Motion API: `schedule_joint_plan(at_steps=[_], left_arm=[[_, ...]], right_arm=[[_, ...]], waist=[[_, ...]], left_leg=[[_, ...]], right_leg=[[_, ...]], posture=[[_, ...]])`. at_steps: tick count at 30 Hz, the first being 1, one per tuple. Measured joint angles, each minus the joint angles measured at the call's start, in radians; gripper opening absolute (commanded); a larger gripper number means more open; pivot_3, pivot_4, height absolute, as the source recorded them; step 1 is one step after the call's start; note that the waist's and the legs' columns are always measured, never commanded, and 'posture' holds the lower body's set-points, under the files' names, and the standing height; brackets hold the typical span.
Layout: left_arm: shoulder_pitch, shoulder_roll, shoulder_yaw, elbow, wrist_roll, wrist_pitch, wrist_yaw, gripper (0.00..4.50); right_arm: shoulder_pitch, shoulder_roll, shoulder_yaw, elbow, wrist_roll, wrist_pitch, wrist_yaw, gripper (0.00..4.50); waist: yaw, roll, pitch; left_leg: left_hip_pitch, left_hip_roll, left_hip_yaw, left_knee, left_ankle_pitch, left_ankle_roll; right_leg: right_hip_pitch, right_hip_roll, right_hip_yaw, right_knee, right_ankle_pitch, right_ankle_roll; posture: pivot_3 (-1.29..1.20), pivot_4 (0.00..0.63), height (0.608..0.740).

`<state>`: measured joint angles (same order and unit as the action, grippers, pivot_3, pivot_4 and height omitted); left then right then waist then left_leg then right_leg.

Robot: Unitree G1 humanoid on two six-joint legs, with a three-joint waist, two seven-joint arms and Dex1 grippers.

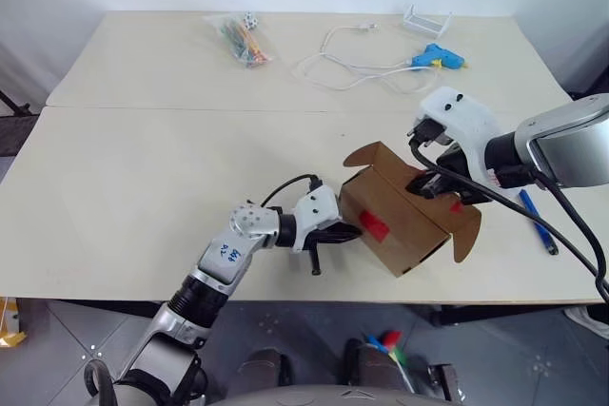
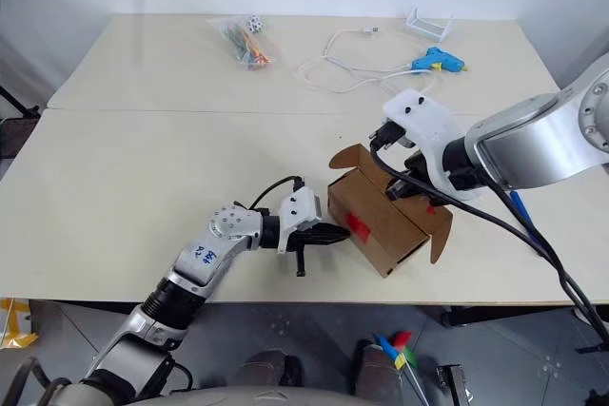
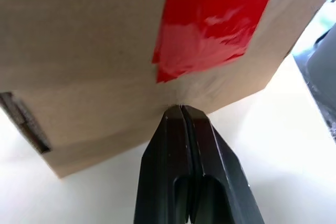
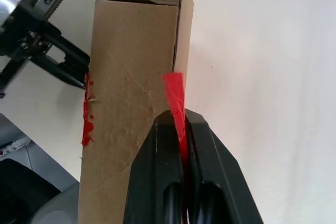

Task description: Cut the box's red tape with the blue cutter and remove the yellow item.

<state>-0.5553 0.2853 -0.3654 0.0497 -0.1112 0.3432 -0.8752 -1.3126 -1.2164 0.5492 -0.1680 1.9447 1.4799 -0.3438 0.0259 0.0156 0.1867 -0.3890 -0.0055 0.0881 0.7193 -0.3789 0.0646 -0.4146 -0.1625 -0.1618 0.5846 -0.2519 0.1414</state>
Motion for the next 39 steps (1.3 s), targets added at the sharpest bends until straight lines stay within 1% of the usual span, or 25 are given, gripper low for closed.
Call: schedule_joint_plan(at_steps=[3,6,11,15,19,22,25,32,36,39], left_arm=[[-0.003,0.023,0.005,-0.006,0.001,0.002,-0.006,0.0],[-0.01,0.066,0.016,-0.02,0.003,0.006,-0.011,0.0],[-0.023,0.123,0.043,-0.1,-0.009,0.037,-0.04,0.0],[-0.029,0.164,0.069,-0.16,-0.047,0.091,-0.083,0.0],[-0.06,0.18,0.111,-0.214,-0.149,0.183,-0.139,0.0],[-0.139,0.129,0.172,-0.251,-0.236,0.223,-0.134,0.0],[-0.151,0.103,0.168,-0.271,-0.267,0.235,-0.13,0.0],[-0.15,0.011,0.013,-0.173,-0.159,0.153,-0.082,0.0],[-0.155,-0.053,-0.016,-0.114,-0.095,0.031,-0.028,0.0],[-0.153,-0.093,-0.005,-0.08,-0.095,0.02,0.006,0.0]], right_arm=[[0.0,0.0,0.007,-0.001,0.002,-0.006,-0.003,0.11],[-0.007,0.003,0.016,-0.006,0.005,-0.008,-0.022,0.11],[-0.056,0.038,0.035,-0.047,-0.008,0.024,-0.049,0.11],[-0.059,0.048,0.035,-0.066,-0.044,0.044,-0.05,0.11],[-0.06,0.05,0.035,-0.071,-0.081,0.055,-0.044,0.11],[-0.058,0.049,0.032,-0.084,-0.095,0.059,-0.037,0.11],[-0.051,0.049,0.029,-0.09,-0.109,0.058,-0.034,0.11],[-0.034,0.045,0.021,-0.099,-0.107,0.045,-0.048,0.11],[-0.022,0.04,0.021,-0.098,-0.106,0.039,-0.073,0.11],[-0.018,0.037,0.019,-0.099,-0.086,0.023,-0.087,0.11]], waist=[[0.0,0.0,0.0],[-0.001,0.0,0.0],[-0.001,0.0,0.0],[0.002,0.0,0.0],[0.002,0.0,0.0],[0.002,0.0,0.0],[-0.001,0.0,0.0],[0.001,0.0,0.0],[0.005,0.0,0.0],[0.004,0.0,0.0]], left_leg=[[0.0,0.0,0.0,0.0,0.0,0.0],[0.0,0.0,0.0,0.0,0.0,0.0],[-0.001,0.0,0.0,0.0,0.0,0.0],[-0.002,0.0,-0.001,0.0,0.0,0.0],[-0.002,0.0,-0.002,0.0,0.0,0.0],[-0.002,0.0,-0.002,0.0,0.0,0.0],[-0.001,0.0,-0.001,-0.001,0.0,0.0],[-0.001,0.0,0.001,0.0,0.0,0.0],[0.0,0.0,0.0,0.001,0.0,0.0],[-0.001,0.0,0.001,0.001,0.0,0.0]], right_leg=[[0.0,0.0,0.0,0.0,0.0,0.0],[0.0,0.0,0.0,0.0,0.0,0.0],[-0.001,0.0,0.0,0.0,0.0,0.0],[-0.001,0.0,-0.001,0.0,0.0,0.0],[-0.001,0.0,-0.001,0.0,0.0,0.0],[-0.001,0.0,-0.001,0.0,0.0,0.0],[-0.001,0.001,-0.001,0.0,0.0,0.0],[-0.001,0.001,0.0,0.0,0.0,0.0],[0.0,0.001,0.0,0.0,0.0,0.0],[0.0,0.001,0.001,0.0,0.0,0.0]], posture=[[0.0,0.15,0.74],[0.0,0.15,0.74],[0.0,0.15,0.74],[0.0,0.15,0.74],[0.0,0.15,0.74],[0.0,0.15,0.74],[0.0,0.15,0.74],[0.0,0.15,0.74],[0.0,0.15,0.74],[0.0,0.15,0.74]])
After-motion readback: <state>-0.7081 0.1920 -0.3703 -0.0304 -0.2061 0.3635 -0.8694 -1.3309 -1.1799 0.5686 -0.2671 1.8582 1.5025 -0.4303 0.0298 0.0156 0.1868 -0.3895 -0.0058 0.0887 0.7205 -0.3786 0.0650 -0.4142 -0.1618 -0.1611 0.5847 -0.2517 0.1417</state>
